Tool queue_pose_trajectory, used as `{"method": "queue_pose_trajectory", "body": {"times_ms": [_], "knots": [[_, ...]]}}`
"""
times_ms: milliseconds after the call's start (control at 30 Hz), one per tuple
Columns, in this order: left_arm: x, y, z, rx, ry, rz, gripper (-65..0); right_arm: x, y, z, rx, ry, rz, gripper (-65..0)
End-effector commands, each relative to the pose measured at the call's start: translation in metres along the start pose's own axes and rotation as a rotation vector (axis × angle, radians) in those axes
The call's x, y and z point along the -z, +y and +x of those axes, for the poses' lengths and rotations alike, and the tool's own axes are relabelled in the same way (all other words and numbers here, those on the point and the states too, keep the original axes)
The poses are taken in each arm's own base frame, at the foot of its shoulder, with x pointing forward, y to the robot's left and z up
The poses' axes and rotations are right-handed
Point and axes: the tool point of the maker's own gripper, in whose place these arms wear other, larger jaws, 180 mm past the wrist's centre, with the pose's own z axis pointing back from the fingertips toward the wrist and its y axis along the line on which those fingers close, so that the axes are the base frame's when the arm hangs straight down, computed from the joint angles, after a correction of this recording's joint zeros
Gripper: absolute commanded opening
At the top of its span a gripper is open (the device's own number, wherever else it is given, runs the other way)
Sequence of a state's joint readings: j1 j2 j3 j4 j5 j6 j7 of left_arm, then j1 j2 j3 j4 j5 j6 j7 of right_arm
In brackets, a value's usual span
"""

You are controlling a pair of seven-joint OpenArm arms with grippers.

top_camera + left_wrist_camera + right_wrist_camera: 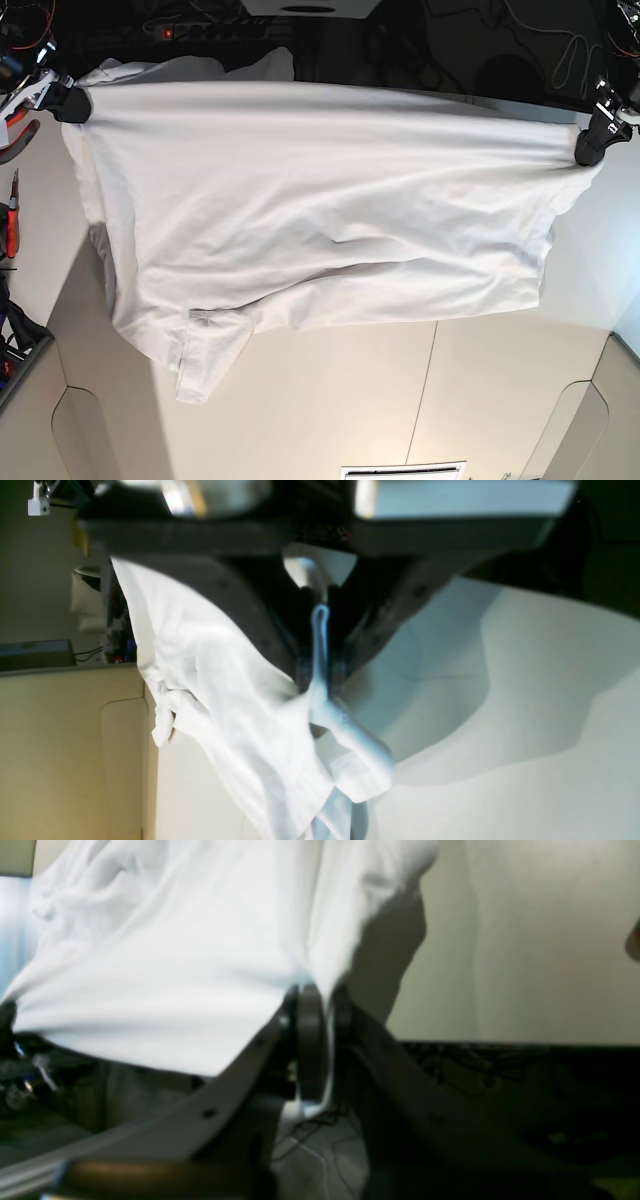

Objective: Layout the t-shirt on the table in an organized manner, then fold the t-shirt properly
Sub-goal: 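Lift the shirt edge with both grippers and fold it over the body, then release the fabric from the right gripper and move it away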

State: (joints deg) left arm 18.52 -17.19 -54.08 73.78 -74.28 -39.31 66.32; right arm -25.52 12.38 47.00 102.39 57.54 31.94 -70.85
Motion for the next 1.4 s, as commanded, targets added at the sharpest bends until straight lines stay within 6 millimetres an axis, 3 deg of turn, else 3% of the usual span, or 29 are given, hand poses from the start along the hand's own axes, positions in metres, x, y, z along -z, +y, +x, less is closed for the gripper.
{"method": "queue_pose_trajectory", "body": {"times_ms": [0,167,333,467,600,767,1000,1367], "knots": [[-0.007,-0.007,0.025,0.040,-0.066,-0.023,-65.0,-0.010,-0.002,0.009,-0.032,-0.028,-0.020,-65.0],[-0.007,-0.011,0.030,0.033,-0.083,-0.046,-65.0,-0.014,0.006,0.018,-0.069,-0.059,-0.018,-65.0],[0.010,-0.021,0.041,0.063,-0.113,-0.061,-65.0,-0.004,0.021,0.067,-0.135,-0.198,0.015,-65.0],[0.044,-0.033,0.043,0.148,-0.088,-0.052,-65.0,0.022,0.039,0.090,-0.218,-0.209,0.024,-65.0],[0.076,-0.047,0.043,0.264,-0.062,-0.034,-65.0,0.057,0.057,0.096,-0.329,-0.166,0.008,-65.0],[0.102,-0.057,0.052,0.420,-0.041,0.016,-65.0,0.099,0.052,0.101,-0.374,-0.117,-0.073,-65.0],[0.099,-0.036,0.071,0.473,-0.054,0.155,-65.0,0.134,0.020,0.116,-0.275,-0.093,-0.150,-65.0],[0.093,-0.025,0.081,0.477,-0.075,0.217,-65.0,0.141,0.021,0.134,-0.263,-0.119,-0.144,-65.0]]}}
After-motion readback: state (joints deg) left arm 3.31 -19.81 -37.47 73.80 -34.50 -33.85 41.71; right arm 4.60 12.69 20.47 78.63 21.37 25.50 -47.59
